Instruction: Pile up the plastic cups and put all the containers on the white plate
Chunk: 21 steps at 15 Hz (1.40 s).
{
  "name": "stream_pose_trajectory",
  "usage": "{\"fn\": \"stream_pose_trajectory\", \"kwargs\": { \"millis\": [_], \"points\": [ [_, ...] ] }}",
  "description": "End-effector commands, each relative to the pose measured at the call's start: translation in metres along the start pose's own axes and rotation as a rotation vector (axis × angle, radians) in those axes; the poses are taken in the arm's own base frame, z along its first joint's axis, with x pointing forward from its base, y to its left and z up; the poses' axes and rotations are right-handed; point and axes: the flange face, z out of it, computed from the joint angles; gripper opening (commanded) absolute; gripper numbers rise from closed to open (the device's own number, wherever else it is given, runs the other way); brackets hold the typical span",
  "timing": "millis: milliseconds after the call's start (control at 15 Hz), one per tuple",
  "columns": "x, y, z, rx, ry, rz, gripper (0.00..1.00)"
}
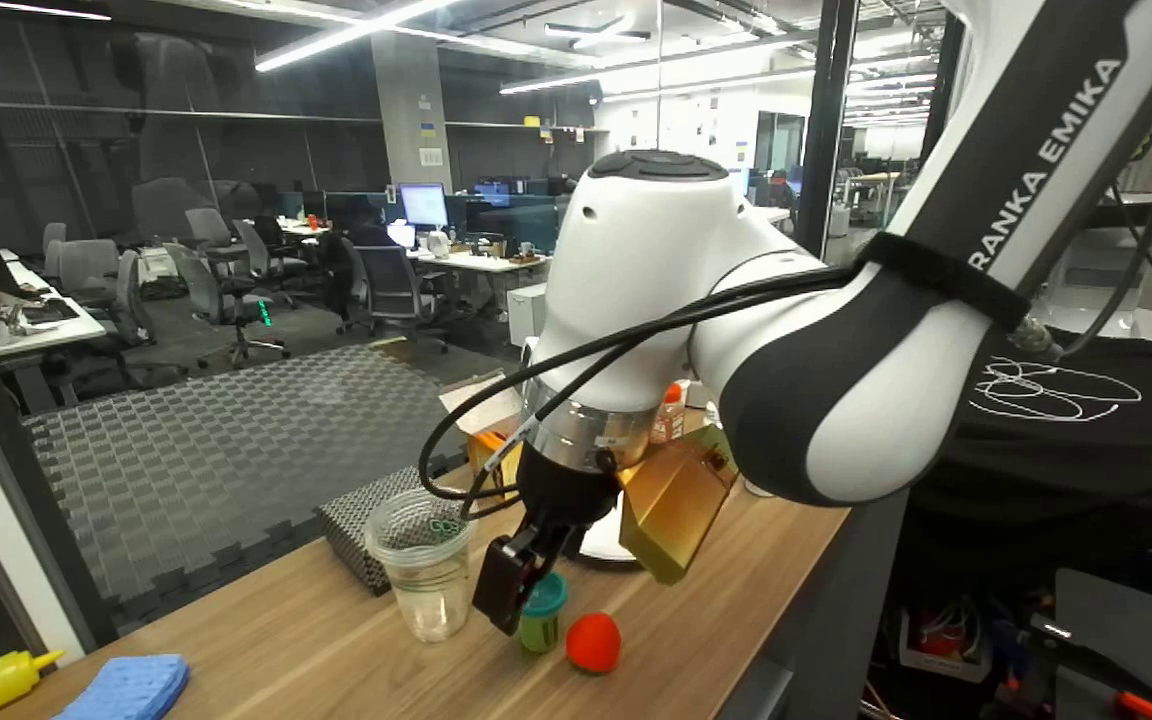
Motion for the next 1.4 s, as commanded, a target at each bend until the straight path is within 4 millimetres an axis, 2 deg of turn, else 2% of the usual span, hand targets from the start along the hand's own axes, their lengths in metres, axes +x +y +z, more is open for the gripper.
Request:
{"fn": "stream_pose_trajectory", "kwargs": {
  "millis": [0, 600, 1000, 1333],
  "points": [
    [0.01, 0.015, -0.014, -0.012, -0.024, -0.055, 1.0],
    [0.042, 0.034, 0.001, 0.128, -0.103, -0.199, 1.0],
    [0.04, 0.034, 0.004, 0.153, -0.198, -0.239, 1.0],
    [0.039, 0.031, 0.014, 0.104, -0.182, -0.256, 1.0]
  ]
}}
